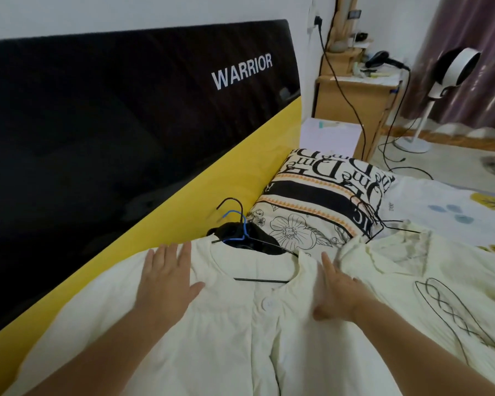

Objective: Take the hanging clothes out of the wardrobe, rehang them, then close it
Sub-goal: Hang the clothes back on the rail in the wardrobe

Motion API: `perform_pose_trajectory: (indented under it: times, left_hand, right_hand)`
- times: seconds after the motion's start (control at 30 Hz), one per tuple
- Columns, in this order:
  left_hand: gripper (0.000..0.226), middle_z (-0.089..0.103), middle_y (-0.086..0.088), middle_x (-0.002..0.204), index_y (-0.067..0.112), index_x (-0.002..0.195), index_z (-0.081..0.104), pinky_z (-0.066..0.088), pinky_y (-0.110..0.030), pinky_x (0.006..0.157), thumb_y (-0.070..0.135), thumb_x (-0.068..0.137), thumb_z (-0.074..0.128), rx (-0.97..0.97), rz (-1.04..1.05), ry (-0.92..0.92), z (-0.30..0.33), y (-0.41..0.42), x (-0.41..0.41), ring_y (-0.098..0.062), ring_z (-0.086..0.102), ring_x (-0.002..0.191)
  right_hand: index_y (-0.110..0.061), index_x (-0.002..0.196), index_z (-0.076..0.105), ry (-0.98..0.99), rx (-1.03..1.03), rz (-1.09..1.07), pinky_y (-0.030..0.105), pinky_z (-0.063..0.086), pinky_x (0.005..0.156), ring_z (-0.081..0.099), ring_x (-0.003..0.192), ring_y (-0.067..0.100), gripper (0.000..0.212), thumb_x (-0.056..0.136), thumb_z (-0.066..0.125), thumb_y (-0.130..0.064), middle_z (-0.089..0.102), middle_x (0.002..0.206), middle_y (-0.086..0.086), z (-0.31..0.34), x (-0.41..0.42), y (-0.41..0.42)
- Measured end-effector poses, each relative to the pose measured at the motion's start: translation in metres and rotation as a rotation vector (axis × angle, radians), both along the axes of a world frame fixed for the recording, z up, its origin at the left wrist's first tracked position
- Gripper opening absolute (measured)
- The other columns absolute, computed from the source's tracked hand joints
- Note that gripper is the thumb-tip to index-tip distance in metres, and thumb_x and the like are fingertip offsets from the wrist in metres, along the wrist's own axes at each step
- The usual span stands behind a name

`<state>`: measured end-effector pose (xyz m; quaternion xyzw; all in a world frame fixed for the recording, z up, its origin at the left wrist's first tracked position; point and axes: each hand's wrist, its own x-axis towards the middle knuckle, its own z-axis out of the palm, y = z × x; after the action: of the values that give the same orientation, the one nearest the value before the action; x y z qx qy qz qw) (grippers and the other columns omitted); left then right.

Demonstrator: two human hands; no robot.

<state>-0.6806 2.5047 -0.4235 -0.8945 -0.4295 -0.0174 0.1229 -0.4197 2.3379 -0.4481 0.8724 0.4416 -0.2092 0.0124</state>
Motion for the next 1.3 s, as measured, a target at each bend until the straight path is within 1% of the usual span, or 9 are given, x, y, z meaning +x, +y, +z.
perform_pose_trajectory:
  times: [0.1,0.2,0.27,0.4,0.67,0.87,0.97,1.1,1.3]
  left_hand:
    - [0.092,0.062,-0.015,0.084,0.0,0.106,0.066,0.052,-0.053,0.082,0.053,0.035,0.089,-0.011,-0.022,0.046,0.009,0.002,0.004,-0.034,0.063,0.08]
    - [0.074,0.048,-0.003,0.116,0.015,0.119,0.044,0.025,-0.042,0.109,0.065,0.068,0.064,-0.064,0.056,0.14,0.028,-0.002,0.009,-0.023,0.046,0.113]
    - [0.064,0.049,0.002,0.117,0.02,0.114,0.038,0.026,-0.034,0.106,0.064,0.073,0.059,-0.117,0.051,0.134,0.038,-0.005,0.01,-0.018,0.045,0.115]
    - [0.053,0.054,0.008,0.088,0.022,0.093,0.029,0.036,-0.027,0.087,0.061,0.076,0.06,-0.189,0.045,0.055,0.064,-0.02,0.002,-0.014,0.058,0.097]
    - [0.05,0.04,0.012,0.067,0.023,0.08,0.029,0.033,-0.024,0.066,0.063,0.076,0.058,-0.251,0.04,-0.016,0.142,-0.071,-0.037,-0.014,0.059,0.085]
    - [0.049,0.04,0.01,0.07,0.025,0.077,0.03,0.035,-0.024,0.065,0.062,0.073,0.061,-0.275,-0.017,-0.104,0.212,-0.128,-0.074,-0.014,0.061,0.095]
    - [0.054,0.038,0.011,0.07,0.027,0.066,0.021,0.036,-0.024,0.065,0.061,0.071,0.063,-0.288,-0.033,-0.127,0.246,-0.156,-0.091,-0.014,0.06,0.095]
    - [0.048,0.041,0.011,0.072,0.027,0.066,0.027,0.036,-0.026,0.064,0.056,0.067,0.065,-0.282,-0.047,-0.173,0.29,-0.193,-0.111,-0.015,0.059,0.09]
    - [0.044,0.046,0.009,0.074,0.026,0.067,0.029,0.032,-0.026,0.057,0.054,0.065,0.063,-0.225,-0.046,-0.245,0.337,-0.252,-0.145,-0.016,0.049,0.074]
  right_hand:
    - [-0.015,0.137,0.021,-0.004,0.031,-0.023,0.037,0.037,0.102,0.042,0.125,0.024,0.1,0.06,0.079,-0.044,0.039,0.136,0.004,-0.003,0.002,-0.003]
    - [-0.014,0.115,0.034,-0.009,0.099,-0.066,0.032,0.041,0.093,0.045,0.116,0.024,0.079,0.058,0.08,-0.041,0.044,0.123,0.004,-0.004,-0.003,-0.013]
    - [-0.015,0.104,0.032,-0.017,0.168,-0.085,0.031,0.039,0.086,0.046,0.113,0.024,0.068,0.061,0.079,-0.038,0.046,0.12,0.005,-0.001,-0.008,-0.023]
    - [-0.019,0.094,0.024,-0.084,0.294,-0.084,0.027,0.03,0.07,0.05,0.105,0.023,0.06,0.068,0.075,-0.036,0.05,0.112,0.003,0.024,-0.022,-0.05]
    - [-0.021,0.092,0.027,-0.085,0.458,-0.055,0.028,0.034,0.07,0.05,0.101,0.022,0.057,0.067,0.076,-0.037,0.039,0.095,-0.005,0.11,-0.059,-0.108]
    - [-0.016,0.104,0.039,-0.104,0.517,-0.111,0.034,0.039,0.074,0.053,0.105,0.029,0.057,0.064,0.076,-0.03,0.045,0.102,0.001,0.184,-0.098,-0.165]
    - [-0.015,0.122,0.035,-0.141,0.495,-0.113,0.028,0.037,0.079,0.048,0.113,0.023,0.072,0.067,0.078,-0.031,0.043,0.117,0.001,0.223,-0.116,-0.198]
    - [-0.015,0.131,0.029,-0.156,0.539,-0.122,0.028,0.038,0.091,0.043,0.12,0.023,0.083,0.065,0.078,-0.028,0.04,0.123,0.002,0.27,-0.138,-0.237]
    - [-0.022,0.12,0.029,-0.227,0.582,-0.096,0.02,0.027,0.075,0.04,0.114,0.018,0.062,0.07,0.067,-0.024,0.03,0.106,-0.006,0.321,-0.173,-0.291]
